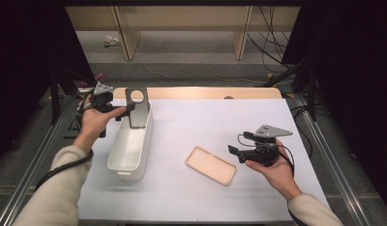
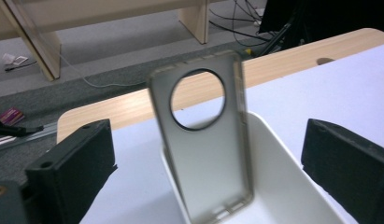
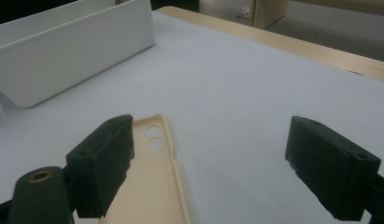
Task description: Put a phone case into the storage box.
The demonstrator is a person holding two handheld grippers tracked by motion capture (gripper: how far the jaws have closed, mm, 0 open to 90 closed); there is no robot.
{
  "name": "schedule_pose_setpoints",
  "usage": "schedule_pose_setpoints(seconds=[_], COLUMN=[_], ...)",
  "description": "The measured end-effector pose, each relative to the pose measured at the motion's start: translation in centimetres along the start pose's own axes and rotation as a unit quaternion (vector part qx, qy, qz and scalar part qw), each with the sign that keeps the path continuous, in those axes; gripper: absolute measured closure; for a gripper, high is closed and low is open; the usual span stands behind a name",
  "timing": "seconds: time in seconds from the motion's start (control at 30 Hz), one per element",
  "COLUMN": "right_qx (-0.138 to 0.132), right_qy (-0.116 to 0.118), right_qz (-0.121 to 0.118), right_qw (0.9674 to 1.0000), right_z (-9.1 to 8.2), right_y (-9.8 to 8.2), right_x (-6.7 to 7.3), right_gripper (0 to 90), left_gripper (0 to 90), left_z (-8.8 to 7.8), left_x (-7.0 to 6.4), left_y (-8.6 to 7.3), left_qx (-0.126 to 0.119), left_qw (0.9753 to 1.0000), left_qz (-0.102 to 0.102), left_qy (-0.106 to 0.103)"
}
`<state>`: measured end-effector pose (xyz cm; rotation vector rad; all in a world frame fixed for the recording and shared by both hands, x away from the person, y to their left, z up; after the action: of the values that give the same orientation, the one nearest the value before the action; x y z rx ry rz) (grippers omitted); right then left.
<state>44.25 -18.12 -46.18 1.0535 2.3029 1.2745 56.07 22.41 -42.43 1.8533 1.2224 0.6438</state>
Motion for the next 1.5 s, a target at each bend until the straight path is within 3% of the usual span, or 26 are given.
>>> schedule_pose_setpoints(seconds=[0.23,0.37,0.43,0.8,0.97,1.27,1.5], right_qx=[0.003,0.006,0.006,0.01,0.011,0.017,0.019], right_qy=[-0.002,-0.003,-0.004,-0.003,-0.003,0.001,0.002], right_qz=[0.002,0.002,0.004,0.005,0.004,0.004,0.003], right_qw=[1.0,1.0,1.0,0.9999,0.9999,0.9998,0.9998], right_z=[0.0,0.1,0.1,0.2,0.2,0.3,0.2], right_y=[-0.1,-0.2,-0.2,-0.3,-0.3,-0.4,-0.4], right_x=[-0.1,-0.2,-0.3,-0.4,-0.4,-0.3,-0.3], right_gripper=[16.3,16.3,16.3,16.3,16.3,16.3,16.3], left_gripper=[0.0,0.0,0.1,1.6,3.8,8.2,9.8], left_z=[-2.3,-3.3,-3.7,-5.5,-6.2,-7.8,-8.4], left_x=[-2.4,-4.2,-5.1,-9.3,-11.1,-13.3,-14.6], left_y=[-0.7,-1.7,-2.0,-4.3,-5.2,-6.3,-8.1], left_qx=[-0.015,-0.01,-0.016,-0.012,-0.018,-0.044,-0.036], left_qw=[0.9996,0.9995,0.9993,0.9964,0.9938,0.9906,0.9885], left_qz=[0.016,0.001,0.015,0.043,0.058,0.07,0.076], left_qy=[-0.016,-0.03,-0.032,-0.072,-0.093,-0.109,-0.126])
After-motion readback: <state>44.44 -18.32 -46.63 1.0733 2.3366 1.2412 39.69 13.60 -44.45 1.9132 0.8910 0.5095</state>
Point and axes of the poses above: each handheld gripper's, and its own axes: z roughly forward along the jaws, y roughly out of its top, x roughly to its left, the point moved 9 cm from there along z, roughly forward along the jaws, and after that the axes turned 5 degrees about x, right-handed, at the moved point
